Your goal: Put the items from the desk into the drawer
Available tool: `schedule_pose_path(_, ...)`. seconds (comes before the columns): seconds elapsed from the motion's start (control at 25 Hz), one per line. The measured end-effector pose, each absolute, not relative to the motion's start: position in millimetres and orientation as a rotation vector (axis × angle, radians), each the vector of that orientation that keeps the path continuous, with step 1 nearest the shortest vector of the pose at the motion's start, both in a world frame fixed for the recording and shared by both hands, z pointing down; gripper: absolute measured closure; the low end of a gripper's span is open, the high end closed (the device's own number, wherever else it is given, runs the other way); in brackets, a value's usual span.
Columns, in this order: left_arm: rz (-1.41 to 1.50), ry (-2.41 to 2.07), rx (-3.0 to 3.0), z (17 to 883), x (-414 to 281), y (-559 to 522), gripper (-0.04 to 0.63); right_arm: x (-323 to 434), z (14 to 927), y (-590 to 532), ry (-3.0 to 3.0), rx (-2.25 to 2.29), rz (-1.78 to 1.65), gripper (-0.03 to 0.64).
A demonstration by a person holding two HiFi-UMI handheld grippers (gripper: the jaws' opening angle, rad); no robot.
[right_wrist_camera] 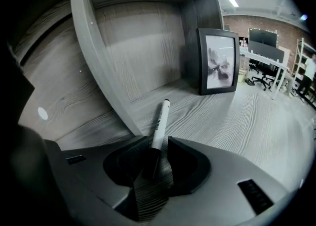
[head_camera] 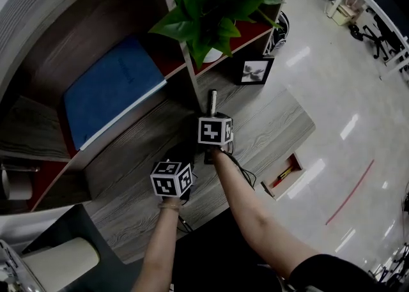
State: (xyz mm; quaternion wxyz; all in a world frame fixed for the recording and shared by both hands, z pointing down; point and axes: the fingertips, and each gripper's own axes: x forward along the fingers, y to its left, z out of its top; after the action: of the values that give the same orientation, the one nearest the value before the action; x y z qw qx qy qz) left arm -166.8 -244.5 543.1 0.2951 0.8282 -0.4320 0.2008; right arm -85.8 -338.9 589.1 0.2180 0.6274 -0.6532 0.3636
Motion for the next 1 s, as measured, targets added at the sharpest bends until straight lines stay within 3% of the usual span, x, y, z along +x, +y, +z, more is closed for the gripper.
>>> schedule_pose_path(1.0,0.535,-1.143,2.222,530.9,-143.3,-235.4,0.583,-50.4,566.6,-314.4,-1.869,1.747,1.020,0.537)
